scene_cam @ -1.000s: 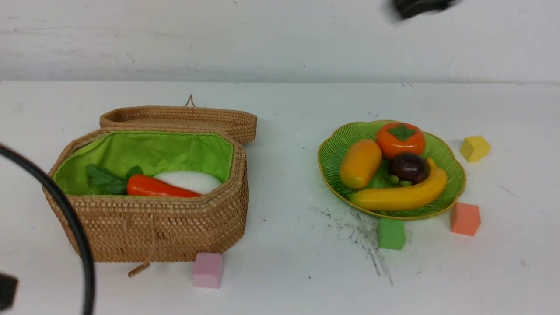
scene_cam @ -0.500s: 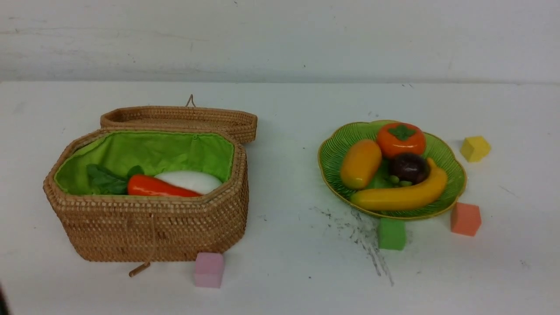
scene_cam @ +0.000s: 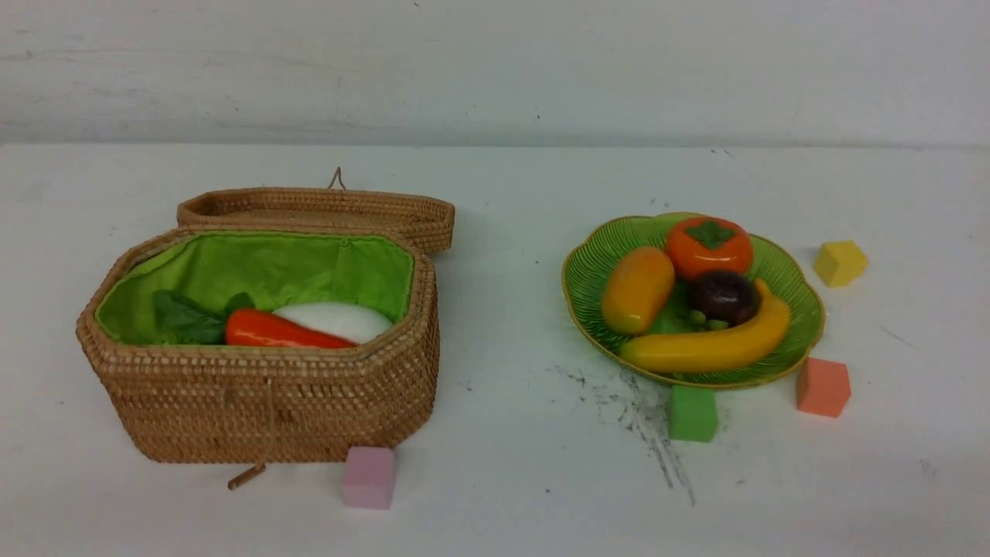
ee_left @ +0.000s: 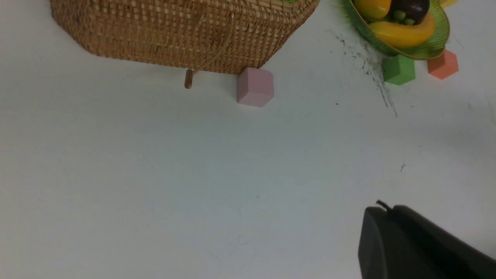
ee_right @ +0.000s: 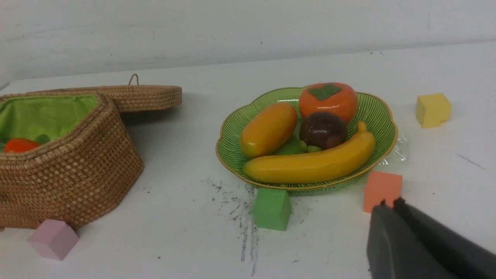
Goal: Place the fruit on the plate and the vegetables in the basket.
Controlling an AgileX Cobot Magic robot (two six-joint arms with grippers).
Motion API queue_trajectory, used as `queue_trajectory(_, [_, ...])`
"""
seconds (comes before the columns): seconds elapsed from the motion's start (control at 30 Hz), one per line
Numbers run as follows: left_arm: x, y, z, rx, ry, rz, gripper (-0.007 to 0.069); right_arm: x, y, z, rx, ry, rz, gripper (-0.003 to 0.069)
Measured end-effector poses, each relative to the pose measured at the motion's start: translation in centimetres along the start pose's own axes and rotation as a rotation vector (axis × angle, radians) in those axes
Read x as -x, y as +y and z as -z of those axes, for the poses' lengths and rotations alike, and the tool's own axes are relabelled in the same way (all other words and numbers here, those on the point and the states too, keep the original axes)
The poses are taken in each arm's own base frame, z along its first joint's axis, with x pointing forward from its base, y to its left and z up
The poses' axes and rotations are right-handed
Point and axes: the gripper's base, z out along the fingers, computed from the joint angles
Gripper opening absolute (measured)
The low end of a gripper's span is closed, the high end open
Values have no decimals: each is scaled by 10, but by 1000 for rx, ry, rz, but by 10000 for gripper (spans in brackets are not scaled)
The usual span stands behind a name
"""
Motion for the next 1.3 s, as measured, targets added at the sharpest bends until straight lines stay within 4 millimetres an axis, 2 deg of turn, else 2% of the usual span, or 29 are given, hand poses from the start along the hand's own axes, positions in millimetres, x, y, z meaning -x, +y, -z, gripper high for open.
queue_trajectory(0.43, [-1, 0, -2, 2, 3, 1, -13, 0, 0, 0, -1, -1, 0, -4])
queue_trajectory(0.67, [-17, 10, -5, -7, 10, 7, -13, 0, 0, 0, -1, -3, -1, 1])
queue_trajectory(0.77, [-31, 23, -3, 7, -100, -28, -10, 0, 0, 0, -1, -3, -1, 4])
queue_trajectory(0.83, [-39, 34, -6, 42, -268, -99, -9, 0, 0, 0, -1, -3, -1, 4])
queue_trajectory(0.93, [-52, 44, -20, 61, -421, -173, -8, 0, 0, 0, -1, -2, -1, 4])
queue_trajectory(0.97, [-58, 48, -29, 51, -532, -207, -6, 0, 0, 0, -1, -3, -1, 6])
queue_trajectory(1.03, [-69, 56, -53, 43, -617, -212, -6, 0, 0, 0, -1, -3, -1, 8])
queue_trajectory(1.1, [-82, 69, -82, 54, -615, -162, -5, 0, 0, 0, 0, -6, -1, 10])
queue_trajectory(1.13, [-81, 69, -82, 55, -623, -161, -5, 0, 0, 0, 0, -5, -1, 10])
queue_trajectory(1.17, [-93, 80, -100, 79, -581, -113, -5, 0, 0, 0, -1, -1, -1, 12])
queue_trajectory(1.23, [-101, 87, -109, 99, -551, -79, -5, 0, 0, 0, -1, -1, -1, 13])
queue_trajectory(1.3, [-118, 99, -126, 148, -445, -15, -4, 0, 0, 0, -2, 2, -1, 15])
